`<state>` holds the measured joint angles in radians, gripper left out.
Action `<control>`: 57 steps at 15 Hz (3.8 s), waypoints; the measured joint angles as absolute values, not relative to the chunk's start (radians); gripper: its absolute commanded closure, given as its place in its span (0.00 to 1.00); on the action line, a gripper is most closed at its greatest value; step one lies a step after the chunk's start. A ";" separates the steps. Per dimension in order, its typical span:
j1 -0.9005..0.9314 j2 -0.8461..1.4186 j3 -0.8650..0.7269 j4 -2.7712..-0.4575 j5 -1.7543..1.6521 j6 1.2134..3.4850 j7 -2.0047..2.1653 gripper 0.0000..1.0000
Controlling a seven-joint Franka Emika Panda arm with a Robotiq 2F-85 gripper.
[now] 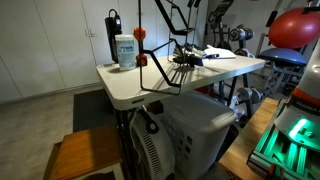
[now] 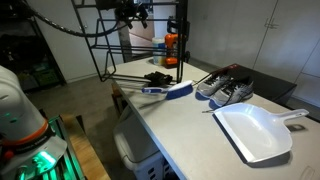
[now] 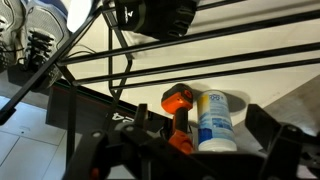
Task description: Move the black rack to the edge
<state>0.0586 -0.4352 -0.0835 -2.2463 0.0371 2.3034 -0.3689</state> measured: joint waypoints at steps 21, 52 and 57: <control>0.094 -0.260 -0.124 -2.044 0.232 2.146 -0.575 0.00; 0.054 -0.437 -0.054 -2.040 0.012 1.476 -0.385 0.00; -0.020 -0.585 -0.062 -2.181 -0.056 1.487 -0.204 0.00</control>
